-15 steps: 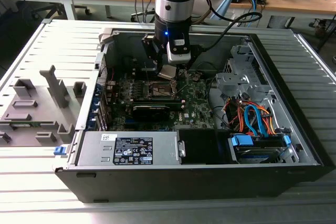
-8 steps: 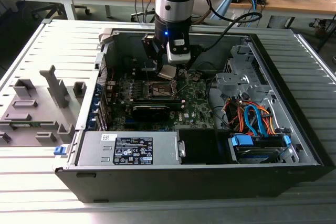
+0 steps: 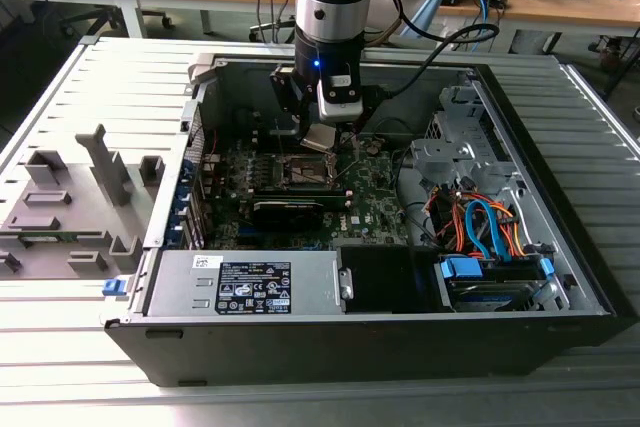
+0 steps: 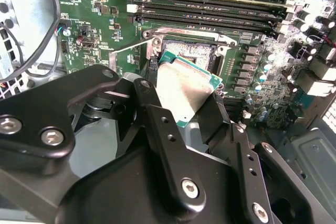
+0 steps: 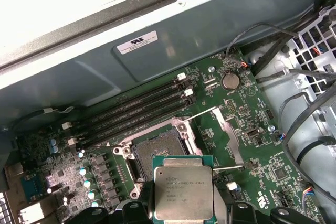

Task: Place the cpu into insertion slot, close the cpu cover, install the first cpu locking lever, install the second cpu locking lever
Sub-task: 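Place the cpu into insertion slot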

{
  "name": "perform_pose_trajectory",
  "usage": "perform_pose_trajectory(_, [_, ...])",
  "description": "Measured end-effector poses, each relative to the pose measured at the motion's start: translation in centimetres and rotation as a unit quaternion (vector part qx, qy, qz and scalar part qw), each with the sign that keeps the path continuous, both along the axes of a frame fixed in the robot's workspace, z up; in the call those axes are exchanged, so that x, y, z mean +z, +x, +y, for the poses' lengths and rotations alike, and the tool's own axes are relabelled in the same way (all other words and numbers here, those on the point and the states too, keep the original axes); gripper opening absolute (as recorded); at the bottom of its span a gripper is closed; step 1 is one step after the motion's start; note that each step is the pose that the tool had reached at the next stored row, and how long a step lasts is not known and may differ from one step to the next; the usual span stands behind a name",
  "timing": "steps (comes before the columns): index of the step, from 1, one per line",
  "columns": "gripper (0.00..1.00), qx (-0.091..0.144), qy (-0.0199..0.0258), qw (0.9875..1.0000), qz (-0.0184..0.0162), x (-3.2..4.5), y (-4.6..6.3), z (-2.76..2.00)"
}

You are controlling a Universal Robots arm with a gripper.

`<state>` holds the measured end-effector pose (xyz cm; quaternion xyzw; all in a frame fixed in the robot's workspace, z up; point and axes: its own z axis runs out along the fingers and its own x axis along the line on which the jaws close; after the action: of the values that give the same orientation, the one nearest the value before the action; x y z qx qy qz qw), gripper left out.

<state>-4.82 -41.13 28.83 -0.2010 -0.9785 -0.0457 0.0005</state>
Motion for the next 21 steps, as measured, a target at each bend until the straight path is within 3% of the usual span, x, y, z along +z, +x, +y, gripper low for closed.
perform_pose_trajectory(21, [0.54,-0.006,0.0,1.0,0.0,0.0,0.0,0.0])
